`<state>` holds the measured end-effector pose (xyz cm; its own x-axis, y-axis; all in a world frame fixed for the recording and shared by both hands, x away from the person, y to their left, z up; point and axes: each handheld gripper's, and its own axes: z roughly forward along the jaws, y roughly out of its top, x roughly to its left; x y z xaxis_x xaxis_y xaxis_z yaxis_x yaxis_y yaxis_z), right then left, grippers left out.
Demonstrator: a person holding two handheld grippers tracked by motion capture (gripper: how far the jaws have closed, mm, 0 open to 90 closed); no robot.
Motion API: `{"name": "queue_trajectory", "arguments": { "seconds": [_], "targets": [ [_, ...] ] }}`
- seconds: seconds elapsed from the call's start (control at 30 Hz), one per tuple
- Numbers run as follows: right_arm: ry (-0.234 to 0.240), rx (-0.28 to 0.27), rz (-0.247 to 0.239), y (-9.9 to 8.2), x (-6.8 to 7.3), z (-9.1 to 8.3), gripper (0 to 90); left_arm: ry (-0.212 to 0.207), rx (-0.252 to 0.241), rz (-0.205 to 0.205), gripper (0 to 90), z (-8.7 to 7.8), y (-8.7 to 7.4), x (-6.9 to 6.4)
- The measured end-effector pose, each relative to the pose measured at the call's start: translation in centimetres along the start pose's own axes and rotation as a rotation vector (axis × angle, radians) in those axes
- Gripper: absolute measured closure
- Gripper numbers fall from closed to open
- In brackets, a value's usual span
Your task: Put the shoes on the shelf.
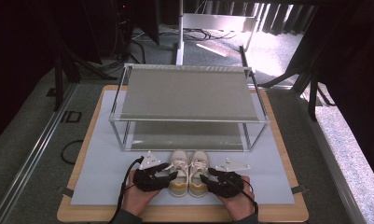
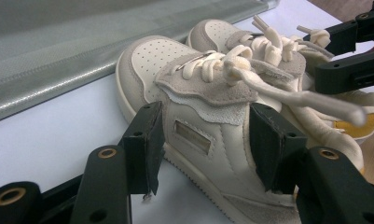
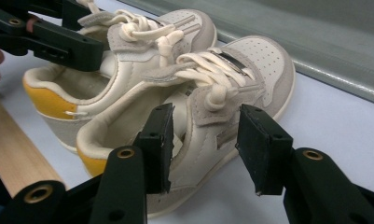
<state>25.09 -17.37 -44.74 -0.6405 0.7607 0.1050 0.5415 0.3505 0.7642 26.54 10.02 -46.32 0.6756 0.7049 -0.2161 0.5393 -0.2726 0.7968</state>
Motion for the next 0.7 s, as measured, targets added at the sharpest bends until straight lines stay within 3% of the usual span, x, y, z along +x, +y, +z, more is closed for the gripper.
{"name": "queue_trajectory", "arguments": {
  "seconds": [0.23, 0.4, 0.7],
  "targets": [
    [-0.023, 0.006, 0.008, 0.03, 0.15, -0.02, 58.4, 0.008, 0.017, 0.003, 47.3, 0.51, 0.08, -0.4],
    [-0.05, 0.01, -0.015, 0.03, 0.47, 0.01, 61.0, 0.019, 0.017, -0.004, 49.6, 0.52, 0.1, -0.45],
    [-0.04, 0.016, 0.007, 0.1, 0.31, 0.01, 65.1, 0.044, 0.036, -0.018, 54.1, 0.6, 0.4, -0.66]
  ]
}}
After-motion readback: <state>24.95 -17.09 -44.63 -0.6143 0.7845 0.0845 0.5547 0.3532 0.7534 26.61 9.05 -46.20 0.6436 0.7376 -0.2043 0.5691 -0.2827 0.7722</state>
